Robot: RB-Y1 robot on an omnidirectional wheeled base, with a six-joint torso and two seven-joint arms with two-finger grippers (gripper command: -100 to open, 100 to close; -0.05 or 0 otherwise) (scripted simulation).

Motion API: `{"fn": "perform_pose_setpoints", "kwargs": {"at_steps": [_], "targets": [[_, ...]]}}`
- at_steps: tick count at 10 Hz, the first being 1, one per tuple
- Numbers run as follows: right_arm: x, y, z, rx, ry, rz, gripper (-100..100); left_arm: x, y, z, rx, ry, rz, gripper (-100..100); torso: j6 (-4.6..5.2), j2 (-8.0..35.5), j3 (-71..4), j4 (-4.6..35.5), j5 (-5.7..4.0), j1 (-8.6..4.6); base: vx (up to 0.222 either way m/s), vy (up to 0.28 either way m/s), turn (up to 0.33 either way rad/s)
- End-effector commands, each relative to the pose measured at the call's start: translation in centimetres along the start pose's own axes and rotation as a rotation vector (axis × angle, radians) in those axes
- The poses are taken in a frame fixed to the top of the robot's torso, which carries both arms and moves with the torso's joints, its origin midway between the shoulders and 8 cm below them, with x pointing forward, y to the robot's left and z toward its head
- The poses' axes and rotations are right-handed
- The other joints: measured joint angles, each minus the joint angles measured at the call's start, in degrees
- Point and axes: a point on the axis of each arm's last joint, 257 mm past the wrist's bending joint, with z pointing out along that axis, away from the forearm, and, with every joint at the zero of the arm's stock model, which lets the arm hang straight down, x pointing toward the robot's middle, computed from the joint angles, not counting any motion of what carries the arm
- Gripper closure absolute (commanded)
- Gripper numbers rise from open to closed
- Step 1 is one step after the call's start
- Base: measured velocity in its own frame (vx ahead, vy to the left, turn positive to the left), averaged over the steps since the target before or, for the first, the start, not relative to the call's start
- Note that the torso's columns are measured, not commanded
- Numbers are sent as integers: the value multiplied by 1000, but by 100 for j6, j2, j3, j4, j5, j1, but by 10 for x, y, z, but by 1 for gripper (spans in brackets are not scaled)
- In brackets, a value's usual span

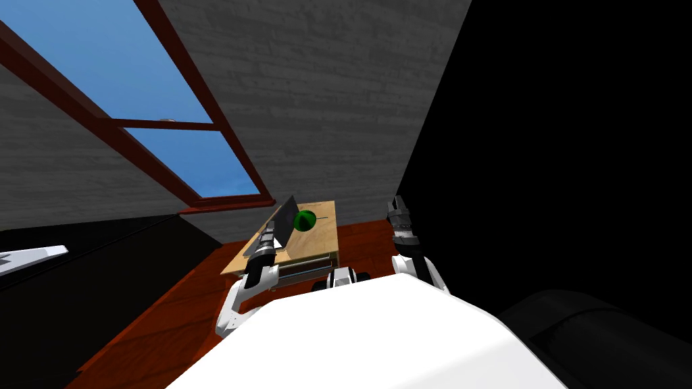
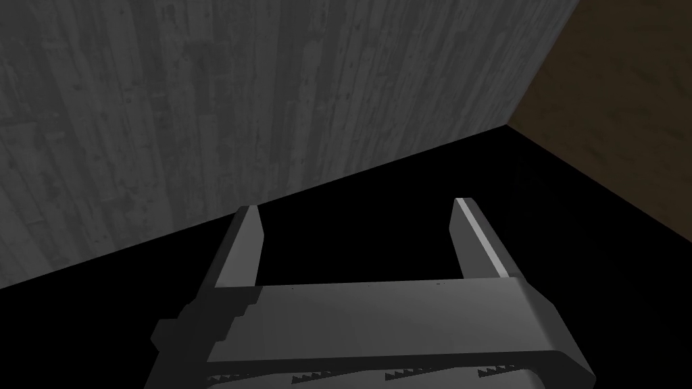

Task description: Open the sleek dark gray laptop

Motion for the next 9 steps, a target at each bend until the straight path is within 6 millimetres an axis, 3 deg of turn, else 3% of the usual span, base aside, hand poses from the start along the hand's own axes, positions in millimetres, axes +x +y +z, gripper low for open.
{"fn": "perform_pose_setpoints", "kwargs": {"at_steps": [1, 2, 3, 9], "targets": [[0, 0, 0, 0, 0, 0, 0, -5, -5, 2, -5, -7, 0, -100, 1, -2, -1, 0, -3, -8, 77, 42, -73], [0, 0, 0, 0, 0, 0, 0, -3, -3, 1, -1, -4, -1, -100, 2, -27, -15, -6, -2, -2, 49, 31, -23], [0, 0, 0, 0, 0, 0, 0, -3, -3, 1, -3, -5, -1, 100, -1, -18, -12, -7, -3, -15, 6, 6, 4], [0, 0, 0, 0, 0, 0, 0, 17, -7, 23, -69, 42, -223, 100, -13, -18, -10, -17, 17, 17, -31, 85, 30]]}}
